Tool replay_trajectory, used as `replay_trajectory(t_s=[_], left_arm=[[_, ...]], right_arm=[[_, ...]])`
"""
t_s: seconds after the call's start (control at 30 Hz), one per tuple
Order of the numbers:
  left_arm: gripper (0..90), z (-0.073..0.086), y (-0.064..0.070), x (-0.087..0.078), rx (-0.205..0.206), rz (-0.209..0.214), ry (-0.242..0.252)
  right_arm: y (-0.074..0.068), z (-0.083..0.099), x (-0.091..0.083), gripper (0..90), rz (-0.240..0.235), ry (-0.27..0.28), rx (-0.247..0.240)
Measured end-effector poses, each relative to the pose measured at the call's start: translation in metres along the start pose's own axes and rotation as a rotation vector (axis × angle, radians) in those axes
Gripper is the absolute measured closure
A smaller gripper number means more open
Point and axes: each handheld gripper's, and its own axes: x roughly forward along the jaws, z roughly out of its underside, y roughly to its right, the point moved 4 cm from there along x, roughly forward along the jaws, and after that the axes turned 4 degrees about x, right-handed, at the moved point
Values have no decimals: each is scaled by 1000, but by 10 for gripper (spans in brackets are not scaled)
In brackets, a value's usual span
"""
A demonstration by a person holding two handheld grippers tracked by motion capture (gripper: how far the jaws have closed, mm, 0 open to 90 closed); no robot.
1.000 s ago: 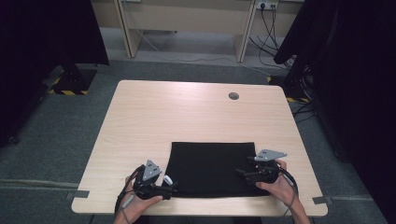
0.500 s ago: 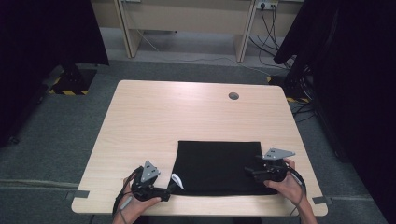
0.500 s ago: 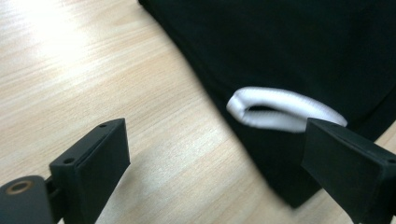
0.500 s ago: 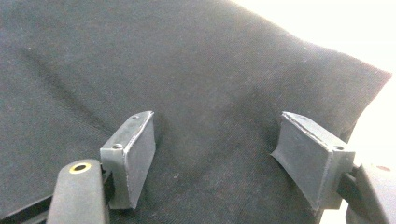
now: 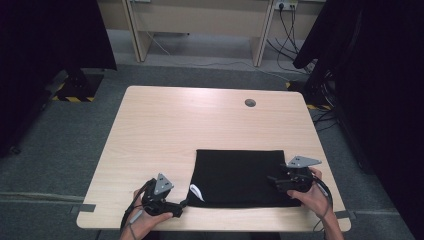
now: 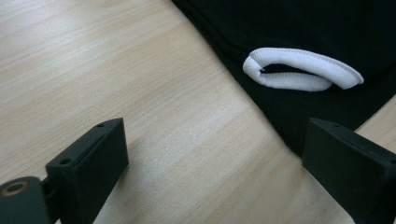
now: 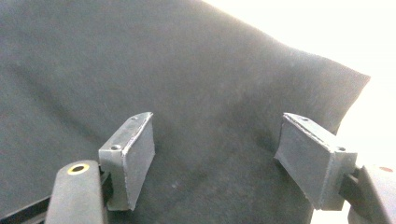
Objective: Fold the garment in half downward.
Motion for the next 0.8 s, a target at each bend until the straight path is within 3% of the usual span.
replay_trajectory(t_s=[0.1,0.23,0.3,0.37,0.57,0.7,0.8], left_arm=[[58,0,1,0,11,-4,-6],[57,0,1,0,12,-2,-5],[56,0,1,0,14,-1,-5],[55,0,1,0,12,1,-6],[54,0,1,0,13,4,-5],[54,0,1,1,19,-3,-7],[54,0,2,1,22,-10,-11]], right_arm=[[-8,-4,-6,285,10,5,15],[-16,5,-12,291,53,-60,25],[-15,11,-10,290,51,-74,20],[-10,14,-9,290,17,-45,35],[3,14,-9,289,10,-34,25],[4,14,-10,288,7,-29,18],[2,12,-11,274,3,-6,42]])
